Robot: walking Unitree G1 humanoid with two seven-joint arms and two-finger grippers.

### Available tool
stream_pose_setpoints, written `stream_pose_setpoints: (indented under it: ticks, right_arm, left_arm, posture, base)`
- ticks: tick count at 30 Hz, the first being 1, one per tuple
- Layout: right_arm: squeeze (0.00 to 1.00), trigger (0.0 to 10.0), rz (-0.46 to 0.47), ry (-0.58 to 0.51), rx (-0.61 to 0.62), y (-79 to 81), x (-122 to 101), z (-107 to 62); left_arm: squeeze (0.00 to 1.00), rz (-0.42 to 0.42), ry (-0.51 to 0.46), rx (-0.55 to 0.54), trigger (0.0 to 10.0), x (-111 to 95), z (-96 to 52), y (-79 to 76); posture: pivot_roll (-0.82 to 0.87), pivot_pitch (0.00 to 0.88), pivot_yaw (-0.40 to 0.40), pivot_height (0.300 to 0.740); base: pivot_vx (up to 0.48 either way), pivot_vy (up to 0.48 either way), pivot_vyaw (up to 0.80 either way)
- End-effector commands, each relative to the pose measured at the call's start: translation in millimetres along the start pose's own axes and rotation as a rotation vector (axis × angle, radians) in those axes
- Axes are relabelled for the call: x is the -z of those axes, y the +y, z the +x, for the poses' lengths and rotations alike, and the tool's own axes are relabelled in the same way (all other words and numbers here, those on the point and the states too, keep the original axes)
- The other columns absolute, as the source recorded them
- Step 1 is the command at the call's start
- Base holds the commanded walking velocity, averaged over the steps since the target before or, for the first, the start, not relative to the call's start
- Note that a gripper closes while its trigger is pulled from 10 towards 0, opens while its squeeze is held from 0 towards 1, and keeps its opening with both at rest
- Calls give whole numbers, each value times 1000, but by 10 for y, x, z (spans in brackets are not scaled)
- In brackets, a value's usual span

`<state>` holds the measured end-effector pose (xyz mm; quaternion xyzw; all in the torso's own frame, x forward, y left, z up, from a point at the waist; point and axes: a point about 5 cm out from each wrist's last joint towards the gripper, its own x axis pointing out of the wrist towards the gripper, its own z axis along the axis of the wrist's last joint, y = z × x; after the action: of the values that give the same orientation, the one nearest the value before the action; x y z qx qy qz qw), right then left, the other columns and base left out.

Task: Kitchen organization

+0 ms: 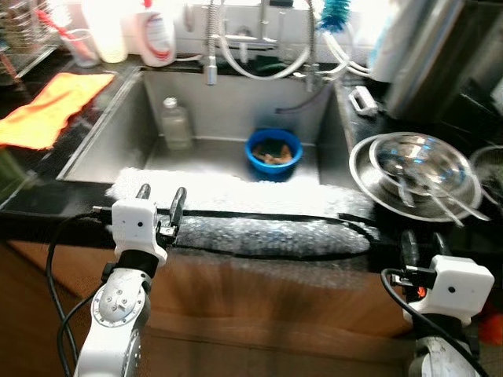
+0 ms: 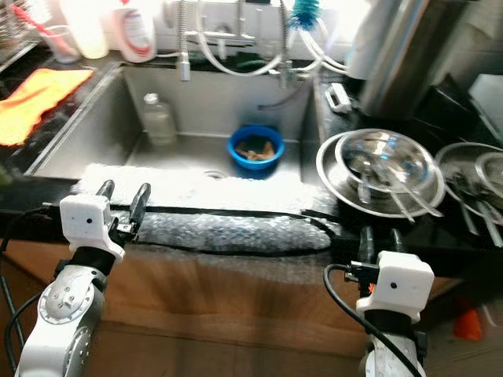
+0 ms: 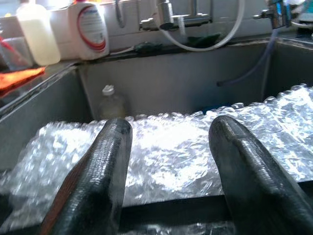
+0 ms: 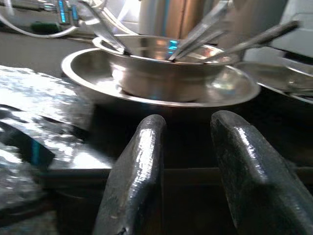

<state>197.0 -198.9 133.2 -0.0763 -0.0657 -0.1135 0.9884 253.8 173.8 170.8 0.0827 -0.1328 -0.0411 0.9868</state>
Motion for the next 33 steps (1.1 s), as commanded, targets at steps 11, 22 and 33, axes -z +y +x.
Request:
stream_pose_setpoints:
  ticks: [11,22,33]
  right_arm:
    - [0,10000,3,32,-31,5,56,-16]
    - [0,10000,27,30,-79,61,72,-21]
    - [0,10000,38,20,-95,81,62,6]
  left_arm:
    - [0,118,-43,-10,10000,-130,-45,232]
    - [0,195,-66,-330,10000,-369,-416,557]
    - [0,232,-135,-402,10000,-582,-386,518]
  posture:
    - [18,67,-33,740]
    - [49,84,-31,740]
    - [58,100,-33,740]
  base:
    - [0,0,-775]
    - [0,0,-406]
    - [0,0,0]
